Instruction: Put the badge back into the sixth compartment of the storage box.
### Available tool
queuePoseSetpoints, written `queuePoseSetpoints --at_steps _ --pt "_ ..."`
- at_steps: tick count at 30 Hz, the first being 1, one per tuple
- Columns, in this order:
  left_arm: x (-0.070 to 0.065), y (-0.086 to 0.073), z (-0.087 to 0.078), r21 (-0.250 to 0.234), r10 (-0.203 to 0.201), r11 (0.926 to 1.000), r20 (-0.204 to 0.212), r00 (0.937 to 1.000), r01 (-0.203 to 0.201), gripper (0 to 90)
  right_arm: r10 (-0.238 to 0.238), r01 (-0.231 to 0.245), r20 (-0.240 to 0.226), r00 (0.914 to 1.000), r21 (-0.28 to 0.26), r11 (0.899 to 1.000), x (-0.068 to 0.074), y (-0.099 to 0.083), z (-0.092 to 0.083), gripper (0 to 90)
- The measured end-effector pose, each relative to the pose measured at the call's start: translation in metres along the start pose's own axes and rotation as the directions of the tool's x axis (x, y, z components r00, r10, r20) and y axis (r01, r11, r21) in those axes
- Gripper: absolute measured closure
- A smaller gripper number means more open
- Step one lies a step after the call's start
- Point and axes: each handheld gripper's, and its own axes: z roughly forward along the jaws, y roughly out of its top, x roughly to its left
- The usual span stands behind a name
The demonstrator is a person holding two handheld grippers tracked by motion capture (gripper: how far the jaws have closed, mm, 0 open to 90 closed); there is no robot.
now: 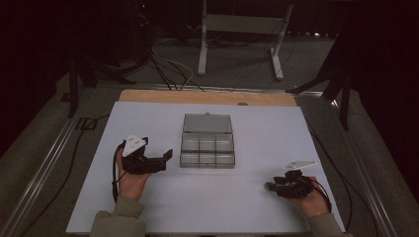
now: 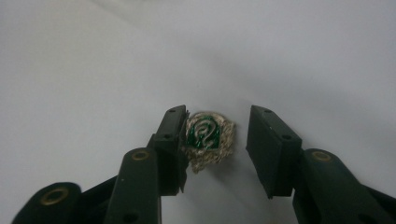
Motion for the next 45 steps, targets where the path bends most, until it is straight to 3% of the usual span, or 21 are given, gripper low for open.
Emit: queuePoseSetpoints --at_steps 9,11,13,21,29,35,45 --pt "0.000 0.000 0.000 -0.002 -0.001 1.0000 -0.001 1.0000 0.001 0.6 -0.020 0.021 -0.005 0.9998 0.039 0.999 0.004 0.001 0.002 70.0" --pt "0.000 0.000 0.000 -0.001 -0.001 1.0000 -0.001 1.0000 0.001 0.6 -0.026 0.026 -0.004 0.9997 0.037 0.999 0.005 0.001 0.001 71.3" --pt "0.000 -0.001 0.000 -0.001 -0.001 1.0000 0.000 1.0000 0.001 0.6 -0.031 0.032 -0.024 0.9992 0.003 0.999 0.006 0.002 -0.003 78.4" --pt "0.000 0.000 0.000 -0.004 -0.004 1.0000 0.001 1.0000 0.004 0.6 -0.073 0.072 -0.065 0.9952 -0.011 0.997 0.012 0.004 -0.009 87.0" --pt "0.000 0.000 -0.001 -0.005 -0.002 1.0000 -0.001 1.0000 0.002 0.6 -0.094 0.096 -0.086 0.9918 0.023 0.995 0.014 0.004 -0.009 87.3" --pt "0.000 0.000 -0.001 -0.003 0.000 1.0000 -0.002 1.0000 0.000 0.6 -0.124 0.127 -0.069 0.9899 0.045 0.991 0.017 0.005 -0.009 88.1" --pt "0.001 0.000 -0.001 -0.006 -0.004 1.0000 -0.003 1.0000 0.004 0.6 -0.104 0.106 -0.076 0.9917 0.022 0.994 0.015 0.005 -0.010 88.3"
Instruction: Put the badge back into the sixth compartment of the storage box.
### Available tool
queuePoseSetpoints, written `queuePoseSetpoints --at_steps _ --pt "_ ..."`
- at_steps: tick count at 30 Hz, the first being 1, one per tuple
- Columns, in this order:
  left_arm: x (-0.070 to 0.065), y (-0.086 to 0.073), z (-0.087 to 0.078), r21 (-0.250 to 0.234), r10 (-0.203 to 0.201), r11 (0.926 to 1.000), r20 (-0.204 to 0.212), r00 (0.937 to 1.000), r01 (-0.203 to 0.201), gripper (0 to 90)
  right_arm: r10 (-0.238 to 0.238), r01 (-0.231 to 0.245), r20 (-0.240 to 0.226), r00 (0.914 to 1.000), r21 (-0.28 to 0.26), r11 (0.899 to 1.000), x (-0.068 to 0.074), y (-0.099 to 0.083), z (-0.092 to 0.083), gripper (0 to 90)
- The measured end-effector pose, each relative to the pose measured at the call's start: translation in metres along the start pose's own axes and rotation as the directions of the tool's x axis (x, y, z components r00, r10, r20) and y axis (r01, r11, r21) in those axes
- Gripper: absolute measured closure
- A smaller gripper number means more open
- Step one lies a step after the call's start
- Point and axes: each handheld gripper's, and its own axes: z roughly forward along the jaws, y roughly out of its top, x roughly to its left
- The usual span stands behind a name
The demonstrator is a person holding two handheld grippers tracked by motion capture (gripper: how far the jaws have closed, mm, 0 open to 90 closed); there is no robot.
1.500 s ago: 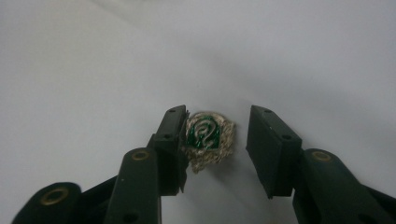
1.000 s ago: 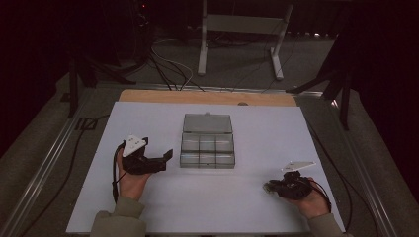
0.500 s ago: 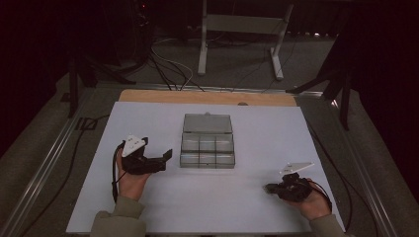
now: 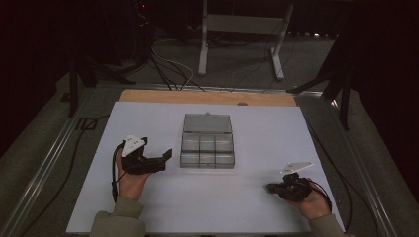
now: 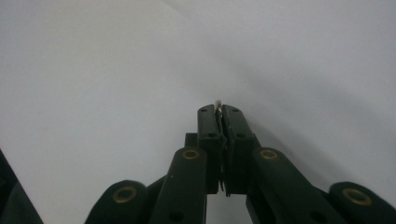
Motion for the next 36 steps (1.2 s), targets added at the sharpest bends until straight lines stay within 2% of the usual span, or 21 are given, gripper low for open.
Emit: queuePoseSetpoints --at_steps 8,17,25,36 --pt "0.000 0.000 0.000 0.002 0.002 1.0000 -0.001 1.0000 -0.002 0.6 0.018 -0.018 0.009 0.9998 -0.018 1.000 -0.002 0.000 -0.002 88.3" --pt "0.000 0.000 0.000 0.001 0.001 1.0000 0.000 1.0000 -0.001 0.6 0.033 -0.030 0.039 0.9987 -0.063 0.998 -0.002 0.003 -0.007 88.3" --pt "0.001 0.000 0.000 0.004 0.001 1.0000 -0.002 1.0000 -0.001 0.6 0.050 -0.043 0.057 0.9971 -0.125 0.991 -0.001 0.007 -0.013 88.5" --pt "0.001 0.000 0.000 0.006 0.001 1.0000 -0.004 1.0000 -0.001 0.6 0.058 -0.045 0.074 0.9956 -0.165 0.985 0.001 0.011 -0.018 88.5"
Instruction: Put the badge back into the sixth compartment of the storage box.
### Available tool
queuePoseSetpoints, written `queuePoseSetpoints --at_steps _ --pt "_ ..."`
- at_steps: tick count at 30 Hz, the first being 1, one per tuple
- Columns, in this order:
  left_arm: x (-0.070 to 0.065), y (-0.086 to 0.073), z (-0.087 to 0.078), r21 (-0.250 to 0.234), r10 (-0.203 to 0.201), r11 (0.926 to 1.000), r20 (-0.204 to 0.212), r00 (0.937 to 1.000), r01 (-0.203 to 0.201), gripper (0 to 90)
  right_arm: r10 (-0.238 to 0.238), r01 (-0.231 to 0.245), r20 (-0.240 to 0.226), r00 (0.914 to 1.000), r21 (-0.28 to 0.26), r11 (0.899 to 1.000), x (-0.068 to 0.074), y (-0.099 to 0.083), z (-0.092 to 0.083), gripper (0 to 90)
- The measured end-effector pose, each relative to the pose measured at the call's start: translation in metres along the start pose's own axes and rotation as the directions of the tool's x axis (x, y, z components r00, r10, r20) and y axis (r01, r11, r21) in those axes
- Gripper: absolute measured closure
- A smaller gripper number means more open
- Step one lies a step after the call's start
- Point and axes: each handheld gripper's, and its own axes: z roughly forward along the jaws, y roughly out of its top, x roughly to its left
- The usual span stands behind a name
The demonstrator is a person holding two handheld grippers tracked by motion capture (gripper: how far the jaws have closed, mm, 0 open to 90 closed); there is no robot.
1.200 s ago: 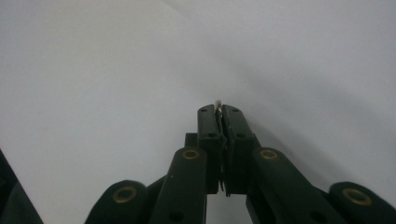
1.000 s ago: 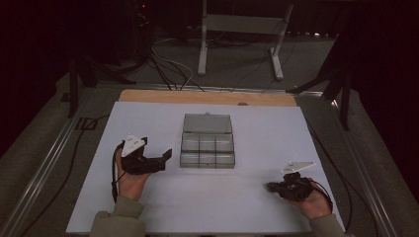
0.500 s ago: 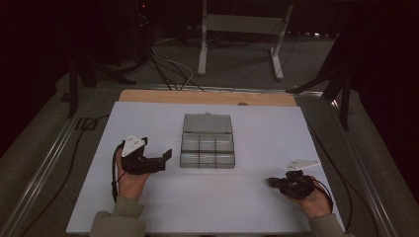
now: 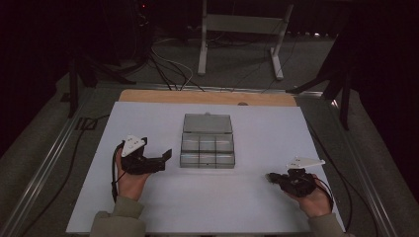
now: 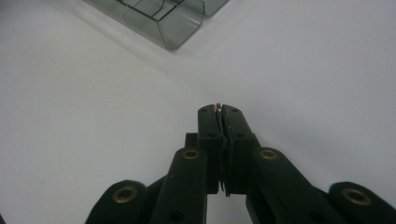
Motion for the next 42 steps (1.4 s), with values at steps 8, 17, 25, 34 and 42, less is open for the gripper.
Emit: queuePoseSetpoints --at_steps 8,17,25,34,42 --pt "0.000 0.000 0.000 0.002 0.000 1.0000 0.000 1.0000 0.000 0.6 0.002 -0.001 0.009 1.0000 -0.015 1.000 0.000 0.003 -0.001 88.6" --pt "0.000 -0.001 0.001 0.008 0.002 1.0000 -0.001 1.0000 -0.002 0.6 0.006 -0.006 0.009 0.9999 -0.046 0.999 -0.001 0.012 -0.004 88.6" --pt "0.000 0.000 0.000 0.003 0.000 1.0000 -0.001 1.0000 0.000 0.6 0.010 -0.009 0.011 0.9999 -0.082 0.997 0.000 0.027 -0.005 88.6" --pt "0.000 0.000 0.000 0.005 -0.001 1.0000 -0.002 1.0000 0.001 0.6 0.005 -0.004 0.007 1.0000 -0.108 0.994 0.001 0.038 -0.006 88.6" --pt "0.000 0.000 0.000 0.004 -0.001 1.0000 -0.001 1.0000 0.001 0.6 -0.004 0.004 0.004 1.0000 -0.116 0.993 0.004 0.047 -0.003 88.6"
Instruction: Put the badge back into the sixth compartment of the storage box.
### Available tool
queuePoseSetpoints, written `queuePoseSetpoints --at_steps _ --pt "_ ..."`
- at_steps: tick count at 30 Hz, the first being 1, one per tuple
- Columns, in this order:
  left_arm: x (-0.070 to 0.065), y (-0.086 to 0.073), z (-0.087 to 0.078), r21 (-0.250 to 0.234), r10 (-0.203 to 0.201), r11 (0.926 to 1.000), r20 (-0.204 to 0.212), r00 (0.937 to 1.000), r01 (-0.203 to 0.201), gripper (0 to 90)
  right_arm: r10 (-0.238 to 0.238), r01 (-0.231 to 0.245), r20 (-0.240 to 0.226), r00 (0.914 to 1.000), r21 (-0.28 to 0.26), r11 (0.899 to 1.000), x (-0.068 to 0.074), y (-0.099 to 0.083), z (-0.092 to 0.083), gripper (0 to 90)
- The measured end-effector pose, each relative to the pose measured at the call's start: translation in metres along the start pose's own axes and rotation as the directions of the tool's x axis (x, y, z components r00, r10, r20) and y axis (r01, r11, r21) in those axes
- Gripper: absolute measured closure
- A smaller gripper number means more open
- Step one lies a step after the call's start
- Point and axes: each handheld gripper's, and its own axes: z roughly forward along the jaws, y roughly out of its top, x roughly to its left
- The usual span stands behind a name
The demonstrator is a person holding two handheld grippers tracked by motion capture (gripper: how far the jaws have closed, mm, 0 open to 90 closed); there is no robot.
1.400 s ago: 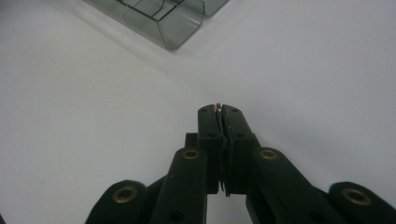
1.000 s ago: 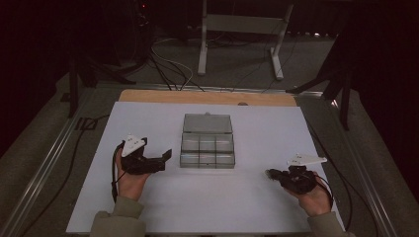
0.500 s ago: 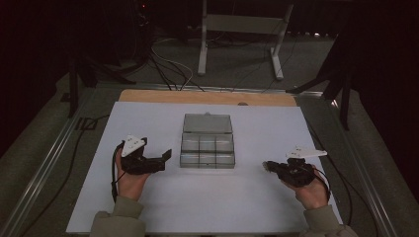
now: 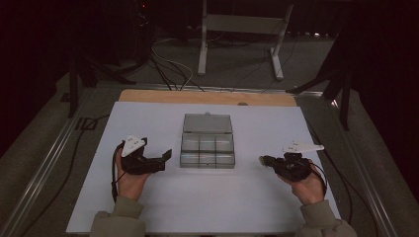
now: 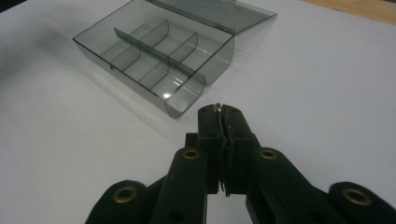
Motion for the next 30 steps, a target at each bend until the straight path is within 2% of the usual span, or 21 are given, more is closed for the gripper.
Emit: queuePoseSetpoints --at_steps 30 --pt "0.001 0.000 0.000 -0.001 -0.005 1.0000 0.001 1.0000 0.005 0.6 -0.005 0.004 -0.016 0.9999 -0.057 0.998 0.008 0.032 0.015 88.6"
